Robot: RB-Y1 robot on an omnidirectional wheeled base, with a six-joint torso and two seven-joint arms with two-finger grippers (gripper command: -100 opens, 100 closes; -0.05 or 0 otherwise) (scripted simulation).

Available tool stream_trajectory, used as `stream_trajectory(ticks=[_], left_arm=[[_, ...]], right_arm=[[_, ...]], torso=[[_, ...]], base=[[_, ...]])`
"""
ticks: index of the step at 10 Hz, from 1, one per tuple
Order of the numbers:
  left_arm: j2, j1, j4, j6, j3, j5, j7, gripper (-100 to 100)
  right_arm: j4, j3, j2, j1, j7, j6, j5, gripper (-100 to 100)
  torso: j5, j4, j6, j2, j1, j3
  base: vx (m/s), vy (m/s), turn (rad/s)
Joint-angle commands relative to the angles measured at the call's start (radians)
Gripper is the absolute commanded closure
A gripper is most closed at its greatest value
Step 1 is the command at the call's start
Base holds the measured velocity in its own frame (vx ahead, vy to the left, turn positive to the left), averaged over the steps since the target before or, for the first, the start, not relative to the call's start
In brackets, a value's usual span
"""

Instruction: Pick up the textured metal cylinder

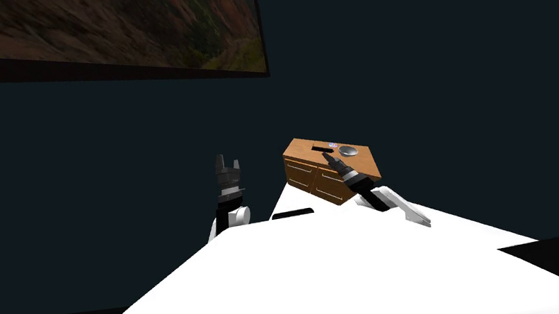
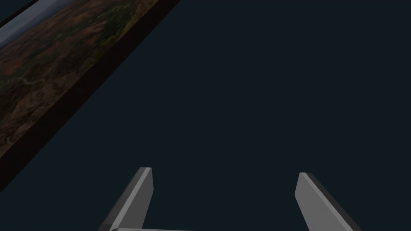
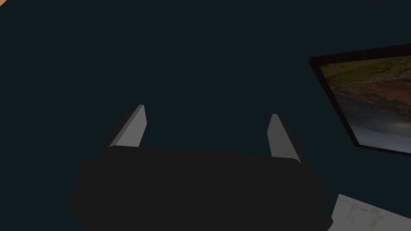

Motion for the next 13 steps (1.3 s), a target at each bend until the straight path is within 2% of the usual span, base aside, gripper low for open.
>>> stream_trajectory(ticks=[1, 2, 3, 4, 5, 6, 7, 8, 9, 10, 11, 12, 13], left_arm=[[0.0, 0.0, 0.0, 0.0, 0.0, 0.0, 0.0, 0], [0.0, 0.0, 0.0, 0.0, 0.0, 0.0, 0.0, 0], [0.0, 0.0, 0.0, 0.0, 0.0, 0.0, 0.0, 0], [0.0, 0.0, 0.0, 0.0, 0.0, 0.0, 0.0, 0], [0.0, 0.0, 0.0, 0.0, 0.0, 0.0, 0.0, 0], [0.0, 0.0, 0.0, 0.0, 0.0, 0.0, 0.0, 0], [0.0, 0.0, 0.0, 0.0, 0.0, 0.0, 0.0, 0], [0.0, 0.0, 0.0, 0.0, 0.0, 0.0, 0.0, 0], [0.0, 0.0, 0.0, 0.0, 0.0, 0.0, 0.0, 0], [0.0, 0.0, 0.0, 0.0, 0.0, 0.0, 0.0, 0], [0.0, 0.0, 0.0, 0.0, 0.0, 0.0, 0.0, 0], [0.0, 0.0, 0.0, 0.0, 0.0, 0.0, 0.0, 0], [0.0, 0.0, 0.0, 0.0, 0.0, 0.0, 0.0, 0]], right_arm=[[0.015, 0.001, -0.018, 0.005, -0.007, 0.002, 0.036, -100], [0.053, 0.001, -0.059, 0.003, -0.022, 0.009, 0.074, -100], [0.053, 0.001, -0.061, 0.003, -0.022, 0.009, 0.087, -100], [0.079, 0.003, -0.105, 0.002, -0.038, 0.014, 0.127, -100], [0.093, 0.003, -0.105, 0.002, -0.038, 0.014, 0.139, -100], [0.128, 0.006, -0.15, 0.0, -0.055, 0.019, 0.177, -100], [0.135, 0.006, -0.151, 0.0, -0.055, 0.019, 0.189, -100], [0.179, 0.01, -0.191, -0.002, -0.072, 0.022, 0.229, -100], [0.179, 0.01, -0.198, -0.002, -0.072, 0.022, 0.24, -100], [0.225, 0.015, -0.238, -0.005, -0.089, 0.024, 0.277, -100], [0.225, 0.015, -0.245, -0.005, -0.089, 0.024, 0.289, -100], [0.26, 0.022, -0.288, -0.008, -0.107, 0.025, 0.328, -100], [0.271, 0.022, -0.293, -0.008, -0.107, 0.025, 0.337, -100]], torso=[[0.0, 0.0, 0.0, 0.0, 0.0, 0.0], [0.0, 0.0, 0.001, -0.001, -0.001, 0.0], [0.0, 0.0, 0.0, -0.001, 0.0, 0.0], [0.0, 0.0, 0.0, -0.001, 0.0, -0.001], [0.0, 0.0, 0.0, -0.001, 0.0, -0.001], [0.0, 0.0, 0.001, -0.002, 0.0, -0.001], [0.0, 0.0, 0.0, -0.002, -0.001, -0.001], [0.0, 0.0, 0.001, -0.002, -0.001, -0.001], [0.0, 0.0, 0.0, -0.003, -0.001, -0.001], [0.0, 0.0, 0.001, -0.003, -0.001, -0.002], [0.0, -0.001, 0.0, -0.003, -0.001, -0.002], [0.0, 0.0, 0.001, -0.003, -0.001, -0.002], [0.0, -0.001, 0.0, -0.004, -0.001, -0.002]], base=[[-0.061, 0.014, 0.108], [-0.058, 0.029, 0.182], [-0.05, 0.031, 0.104], [-0.059, 0.039, 0.206], [-0.047, 0.026, 0.125], [-0.051, 0.024, 0.182], [-0.038, 0.022, 0.112], [-0.028, 0.032, 0.189], [-0.027, 0.024, 0.138], [-0.031, 0.025, 0.216], [-0.024, 0.015, 0.144], [-0.019, 0.021, 0.249], [-0.015, 0.011, 0.111]])
